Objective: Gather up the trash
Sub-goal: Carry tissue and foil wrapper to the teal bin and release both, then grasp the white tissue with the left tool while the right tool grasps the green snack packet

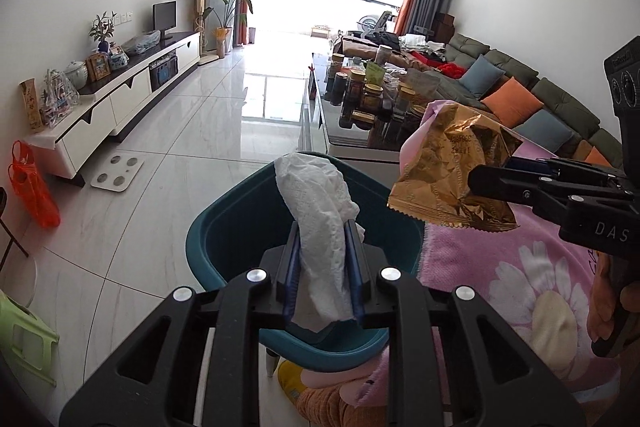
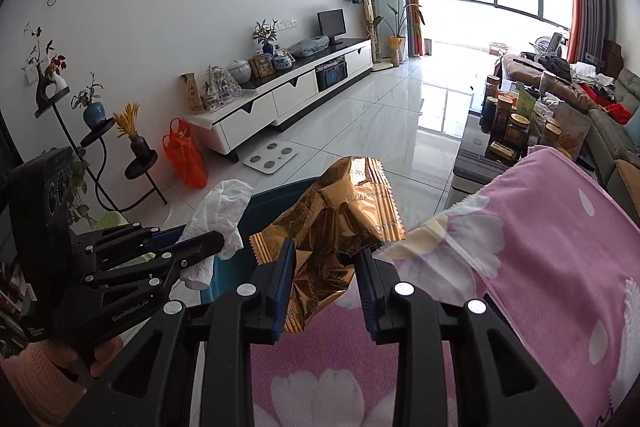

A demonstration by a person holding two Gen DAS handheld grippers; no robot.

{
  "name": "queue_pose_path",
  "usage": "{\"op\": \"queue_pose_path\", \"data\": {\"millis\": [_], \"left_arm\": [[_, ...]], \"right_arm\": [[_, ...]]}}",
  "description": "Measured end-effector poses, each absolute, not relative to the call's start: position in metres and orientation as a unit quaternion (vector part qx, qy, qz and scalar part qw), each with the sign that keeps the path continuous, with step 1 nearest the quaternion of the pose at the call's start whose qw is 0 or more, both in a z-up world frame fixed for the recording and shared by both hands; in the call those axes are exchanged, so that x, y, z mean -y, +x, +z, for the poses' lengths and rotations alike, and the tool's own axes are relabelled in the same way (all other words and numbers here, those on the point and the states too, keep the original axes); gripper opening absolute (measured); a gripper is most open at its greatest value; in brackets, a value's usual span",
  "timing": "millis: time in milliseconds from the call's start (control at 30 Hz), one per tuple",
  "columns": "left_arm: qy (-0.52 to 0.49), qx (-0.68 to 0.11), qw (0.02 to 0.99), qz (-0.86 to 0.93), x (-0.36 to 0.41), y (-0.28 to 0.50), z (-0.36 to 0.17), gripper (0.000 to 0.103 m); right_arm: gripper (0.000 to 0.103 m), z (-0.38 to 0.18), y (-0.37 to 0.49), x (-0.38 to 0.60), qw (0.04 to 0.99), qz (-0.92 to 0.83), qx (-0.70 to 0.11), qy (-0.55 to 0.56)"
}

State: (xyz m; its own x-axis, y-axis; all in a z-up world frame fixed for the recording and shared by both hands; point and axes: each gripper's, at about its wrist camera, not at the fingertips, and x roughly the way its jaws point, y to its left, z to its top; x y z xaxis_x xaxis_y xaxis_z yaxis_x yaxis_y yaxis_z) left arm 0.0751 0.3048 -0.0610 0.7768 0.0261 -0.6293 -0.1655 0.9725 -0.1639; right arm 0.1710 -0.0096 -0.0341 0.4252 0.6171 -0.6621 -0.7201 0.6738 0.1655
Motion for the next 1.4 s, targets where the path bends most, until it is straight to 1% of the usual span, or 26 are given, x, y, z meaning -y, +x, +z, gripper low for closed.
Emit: {"op": "queue_pose_path", "data": {"millis": [300, 367, 433, 533, 567, 767, 900, 967, 1000, 1033, 1100, 1233, 1400], "left_arm": [[-0.118, -0.358, 0.924, 0.061, -0.322, 0.098, -0.084, 0.024], [-0.124, -0.361, 0.922, 0.063, -0.321, 0.100, -0.088, 0.025], [-0.131, -0.364, 0.920, 0.065, -0.324, 0.099, -0.092, 0.032], [-0.140, -0.368, 0.917, 0.064, -0.325, 0.102, -0.099, 0.040], [-0.142, -0.371, 0.916, 0.063, -0.326, 0.103, -0.101, 0.046], [-0.142, -0.366, 0.917, 0.062, -0.318, 0.099, -0.106, 0.048], [-0.131, -0.348, 0.927, 0.058, -0.297, 0.088, -0.092, 0.054], [-0.122, -0.334, 0.934, 0.049, -0.286, 0.085, -0.081, 0.056], [-0.116, -0.326, 0.937, 0.042, -0.279, 0.081, -0.075, 0.061], [-0.110, -0.317, 0.941, 0.034, -0.273, 0.079, -0.069, 0.062], [-0.099, -0.300, 0.949, 0.011, -0.256, 0.074, -0.057, 0.066], [-0.075, -0.281, 0.956, -0.045, -0.210, 0.067, -0.039, 0.068], [-0.054, -0.278, 0.952, -0.117, -0.149, 0.065, -0.032, 0.069]], "right_arm": [[0.029, -0.053, 0.190, -0.030, 0.827, 0.396, -0.387, -0.097], [0.031, -0.058, 0.194, -0.034, 0.823, 0.396, -0.395, -0.104], [0.036, -0.059, 0.195, -0.037, 0.821, 0.395, -0.399, -0.108], [0.038, -0.060, 0.198, -0.035, 0.821, 0.392, -0.402, -0.100], [0.038, -0.059, 0.198, -0.034, 0.822, 0.393, -0.402, -0.096], [0.041, -0.051, 0.196, -0.014, 0.828, 0.391, -0.395, -0.076], [0.042, -0.040, 0.188, 0.011, 0.835, 0.394, -0.381, -0.055], [0.046, -0.031, 0.181, 0.027, 0.841, 0.395, -0.368, -0.044], [0.047, -0.027, 0.176, 0.035, 0.845, 0.393, -0.360, -0.040], [0.049, -0.023, 0.172, 0.045, 0.849, 0.391, -0.352, -0.035], [0.050, -0.015, 0.164, 0.064, 0.857, 0.387, -0.338, -0.025], [0.052, -0.003, 0.150, 0.105, 0.873, 0.370, -0.319, -0.004], [0.052, 0.001, 0.135, 0.160, 0.892, 0.333, -0.304, 0.017]]}}
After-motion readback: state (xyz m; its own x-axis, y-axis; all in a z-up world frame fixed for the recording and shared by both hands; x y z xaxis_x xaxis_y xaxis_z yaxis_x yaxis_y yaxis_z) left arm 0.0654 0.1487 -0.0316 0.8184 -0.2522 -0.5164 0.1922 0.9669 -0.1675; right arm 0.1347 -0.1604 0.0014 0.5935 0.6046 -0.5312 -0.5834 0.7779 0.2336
